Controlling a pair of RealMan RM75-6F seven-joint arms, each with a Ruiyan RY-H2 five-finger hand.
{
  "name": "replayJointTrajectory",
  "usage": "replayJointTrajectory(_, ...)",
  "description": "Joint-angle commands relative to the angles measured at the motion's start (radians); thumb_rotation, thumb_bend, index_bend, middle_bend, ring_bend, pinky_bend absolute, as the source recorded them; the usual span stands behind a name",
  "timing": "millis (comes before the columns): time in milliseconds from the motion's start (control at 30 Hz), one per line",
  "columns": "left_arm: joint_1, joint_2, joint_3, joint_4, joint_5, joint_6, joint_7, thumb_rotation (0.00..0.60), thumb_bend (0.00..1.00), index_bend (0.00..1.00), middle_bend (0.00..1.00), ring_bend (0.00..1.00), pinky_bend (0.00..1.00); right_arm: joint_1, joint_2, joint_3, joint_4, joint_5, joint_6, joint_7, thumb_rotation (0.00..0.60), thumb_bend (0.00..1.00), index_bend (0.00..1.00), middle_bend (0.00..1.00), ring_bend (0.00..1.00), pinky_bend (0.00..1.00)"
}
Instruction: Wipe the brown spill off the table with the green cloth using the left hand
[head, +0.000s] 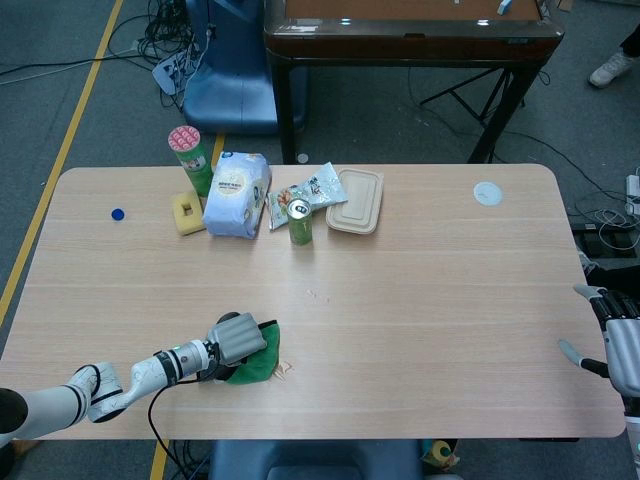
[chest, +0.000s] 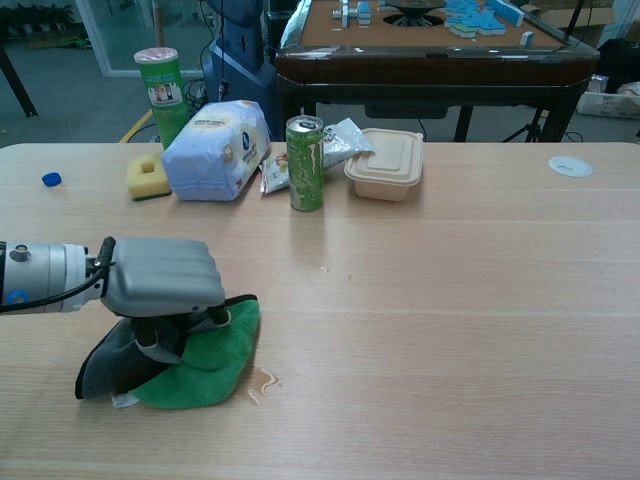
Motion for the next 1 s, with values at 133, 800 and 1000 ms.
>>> replayJointTrajectory(133,-0.005,-0.015,0.009,-0.02,0.015,0.009,-0.001,0.6,0.25,0.65,0.71,0.7,0.98,0.001,0.001,0.0,-0.004,0.0,-0.001,-0.003,0.6,0.23,0.24,0.28,0.23,0.27)
replayJointTrajectory(800,-0.077,-0.142,-0.024,-0.065,0.036,-0.042,0.061,0.6,0.25,0.64,0.71,0.7,0.98,-0.008,0.002,0.001,-0.001,0.009,0.007,0.003,0.6,0.23,0.24,0.28,0.23,0.27)
replayJointTrajectory(1000,-0.068,-0.124,-0.033,-0.037,0.011,-0.04,0.098,0.6,0.25,0.64,0.71,0.7,0.98,-0.009,0.003,0.003,0.004,0.014,0.006,0.008,0.6,0.23,0.24,0.28,0.23,0.27)
